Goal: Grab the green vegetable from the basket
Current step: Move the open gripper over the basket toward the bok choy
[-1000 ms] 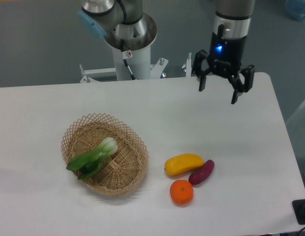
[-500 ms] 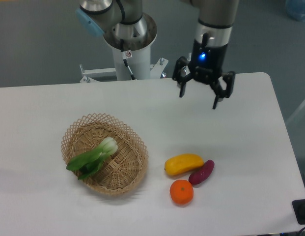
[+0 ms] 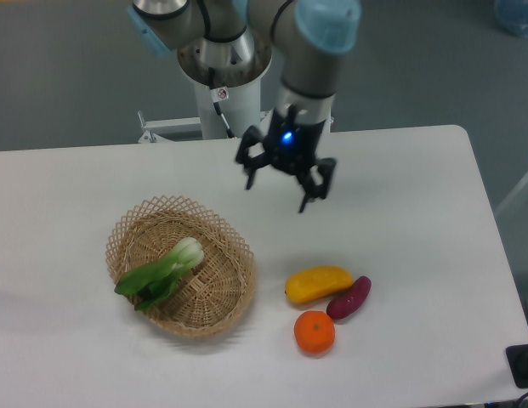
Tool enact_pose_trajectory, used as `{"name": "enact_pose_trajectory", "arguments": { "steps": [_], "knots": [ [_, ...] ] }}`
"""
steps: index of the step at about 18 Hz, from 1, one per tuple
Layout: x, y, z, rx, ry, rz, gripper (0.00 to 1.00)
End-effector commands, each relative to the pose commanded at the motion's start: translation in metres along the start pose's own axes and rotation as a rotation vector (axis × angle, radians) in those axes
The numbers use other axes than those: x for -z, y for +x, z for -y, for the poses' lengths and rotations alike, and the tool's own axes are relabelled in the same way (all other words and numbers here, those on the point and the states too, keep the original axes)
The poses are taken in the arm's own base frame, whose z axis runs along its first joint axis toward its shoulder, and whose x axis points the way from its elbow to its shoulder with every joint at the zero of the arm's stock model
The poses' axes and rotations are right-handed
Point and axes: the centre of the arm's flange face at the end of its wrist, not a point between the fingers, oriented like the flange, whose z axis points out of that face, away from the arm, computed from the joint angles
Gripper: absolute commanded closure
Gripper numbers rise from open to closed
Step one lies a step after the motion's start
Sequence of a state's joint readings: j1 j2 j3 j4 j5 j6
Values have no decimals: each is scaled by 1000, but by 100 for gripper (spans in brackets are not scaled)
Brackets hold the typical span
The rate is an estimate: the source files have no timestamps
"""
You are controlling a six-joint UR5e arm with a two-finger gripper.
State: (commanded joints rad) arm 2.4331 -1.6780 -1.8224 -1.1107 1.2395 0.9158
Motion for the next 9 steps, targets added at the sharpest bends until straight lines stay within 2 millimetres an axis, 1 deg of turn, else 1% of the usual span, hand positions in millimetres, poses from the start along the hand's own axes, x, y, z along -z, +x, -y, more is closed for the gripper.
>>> {"name": "enact_pose_trajectory", "arguments": {
  "steps": [1, 3, 4, 6, 7, 8, 9],
  "knots": [
    [-10, 4, 5, -11, -5, -9, 0],
    [-39, 15, 15, 2, -33, -42, 0],
    [-49, 21, 22, -6, -35, -46, 0],
    [-64, 30, 31, -35, -30, -41, 0],
    [-72, 33, 32, -33, -42, -42, 0],
    [-85, 38, 34, -29, -69, -44, 0],
    [-102, 46, 39, -50, -95, -39, 0]
  ]
}}
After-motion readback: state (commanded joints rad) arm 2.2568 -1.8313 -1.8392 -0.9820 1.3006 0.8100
